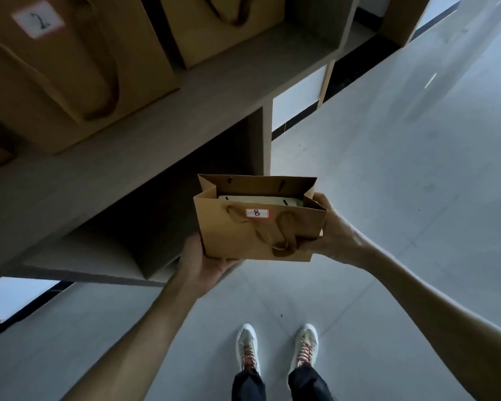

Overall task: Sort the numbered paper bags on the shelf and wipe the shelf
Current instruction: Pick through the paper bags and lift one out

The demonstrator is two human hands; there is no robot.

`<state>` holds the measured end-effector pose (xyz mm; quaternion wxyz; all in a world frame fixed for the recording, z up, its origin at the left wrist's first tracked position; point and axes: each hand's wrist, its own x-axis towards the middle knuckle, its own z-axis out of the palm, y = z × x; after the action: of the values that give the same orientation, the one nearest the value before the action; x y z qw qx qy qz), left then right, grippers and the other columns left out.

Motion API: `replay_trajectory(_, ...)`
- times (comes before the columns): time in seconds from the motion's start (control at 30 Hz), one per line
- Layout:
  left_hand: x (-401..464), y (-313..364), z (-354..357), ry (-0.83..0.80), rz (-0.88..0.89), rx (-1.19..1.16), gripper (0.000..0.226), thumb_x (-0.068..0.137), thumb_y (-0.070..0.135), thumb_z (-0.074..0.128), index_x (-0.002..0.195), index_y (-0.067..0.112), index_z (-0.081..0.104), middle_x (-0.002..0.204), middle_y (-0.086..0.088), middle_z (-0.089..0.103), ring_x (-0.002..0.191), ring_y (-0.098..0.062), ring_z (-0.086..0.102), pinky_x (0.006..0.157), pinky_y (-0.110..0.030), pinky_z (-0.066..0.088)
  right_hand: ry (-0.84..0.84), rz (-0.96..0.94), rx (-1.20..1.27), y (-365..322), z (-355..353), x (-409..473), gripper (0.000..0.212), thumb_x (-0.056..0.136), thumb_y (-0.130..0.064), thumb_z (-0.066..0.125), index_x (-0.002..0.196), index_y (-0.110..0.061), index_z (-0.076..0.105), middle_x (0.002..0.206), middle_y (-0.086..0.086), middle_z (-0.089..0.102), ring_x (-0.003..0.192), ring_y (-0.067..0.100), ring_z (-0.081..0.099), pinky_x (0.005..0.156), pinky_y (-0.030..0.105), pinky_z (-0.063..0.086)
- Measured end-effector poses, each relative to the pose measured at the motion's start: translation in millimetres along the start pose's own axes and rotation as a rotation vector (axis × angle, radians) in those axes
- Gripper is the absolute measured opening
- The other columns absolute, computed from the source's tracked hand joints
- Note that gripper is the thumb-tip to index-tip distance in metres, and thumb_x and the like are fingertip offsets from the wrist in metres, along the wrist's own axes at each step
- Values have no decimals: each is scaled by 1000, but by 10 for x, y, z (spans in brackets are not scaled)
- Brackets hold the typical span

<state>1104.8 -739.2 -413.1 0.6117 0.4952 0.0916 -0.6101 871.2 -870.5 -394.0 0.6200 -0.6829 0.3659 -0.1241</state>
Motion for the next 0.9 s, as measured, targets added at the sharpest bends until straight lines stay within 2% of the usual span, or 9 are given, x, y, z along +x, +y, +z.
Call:
replay_trajectory(0.13, 466, 162, -300, 23, 1, 52, 36, 101, 35, 39, 131, 19, 52, 128, -20, 59, 117, -41, 57, 95, -67, 43, 83, -19, 14, 267, 323, 339, 82, 68, -1, 85, 118, -45, 38, 113, -13, 58, 105, 6, 59, 67, 23, 56)
replay_trajectory(0.2, 720, 288, -395, 47, 14, 99, 36, 101, 31, 39, 132, 16, 51, 129, -20, 58, 117, -39, 57, 88, -59, 51, 127, -41, 33, 376, 454, 529, 80, 68, 3, 84, 117, -42, 39, 115, -11, 57, 107, 6, 57, 67, 21, 56)
replay_trajectory(0.3, 1060, 483, -440, 63, 71, 131, 33, 101, 26, 41, 127, 14, 56, 123, -17, 63, 113, -34, 61, 78, -48, 56, 183, -73, 52, 488, 572, 845, 82, 66, -1, 87, 117, -44, 39, 124, -4, 53, 115, 9, 54, 68, 24, 58)
replay_trajectory(0.4, 1342, 621, -439, 55, 178, 230, 26, 103, 24, 37, 108, 17, 61, 108, -11, 67, 104, -29, 62, 82, -44, 53, 221, -114, 51, 572, 647, 1172, 81, 66, -5, 88, 116, -45, 39, 125, -7, 53, 117, 7, 53, 69, 22, 58)
replay_trajectory(0.47, 1547, 688, -486, 67, 245, 315, 27, 104, 28, 34, 105, 20, 60, 109, -8, 65, 107, -27, 60, 89, -43, 49, 248, -130, 39, 655, 723, 1360, 81, 66, -6, 88, 118, -44, 38, 124, -9, 53, 116, 7, 53, 69, 22, 59)
replay_trajectory(0.53, 1752, 750, -546, 86, 312, 409, 27, 104, 30, 33, 109, 22, 59, 115, -8, 64, 114, -26, 58, 94, -40, 47, 288, -129, 33, 774, 826, 1518, 81, 67, -8, 88, 123, -37, 37, 121, -11, 53, 113, 9, 54, 72, 27, 61)
replay_trajectory(0.63, 2017, 834, -627, 127, 396, 507, 25, 103, 32, 36, 114, 24, 57, 122, -7, 61, 117, -23, 56, 89, -33, 47, 360, -142, -6, 962, 1010, 1723, 80, 68, -13, 88, 127, -31, 37, 116, -14, 52, 106, 9, 56, 68, 29, 62)
replay_trajectory(0.77, 2176, 827, -702, 52, 478, 620, 39, 104, 37, 33, 138, 26, 46, 131, -1, 55, 121, -17, 51, 105, -37, 40, 425, -119, 8, 1112, 1138, 1873, 77, 70, -17, 87, 128, -30, 38, 121, -7, 52, 97, 9, 58, 60, 39, 62)
replay_trajectory(0.9, 2196, 791, -774, 97, 548, 713, 43, 104, 40, 27, 141, 24, 42, 132, 2, 53, 123, -16, 49, 108, -35, 36, 406, -143, -10, 1160, 1183, 1868, 76, 72, -17, 86, 127, -33, 36, 122, -5, 49, 104, 15, 56, 58, 40, 62)
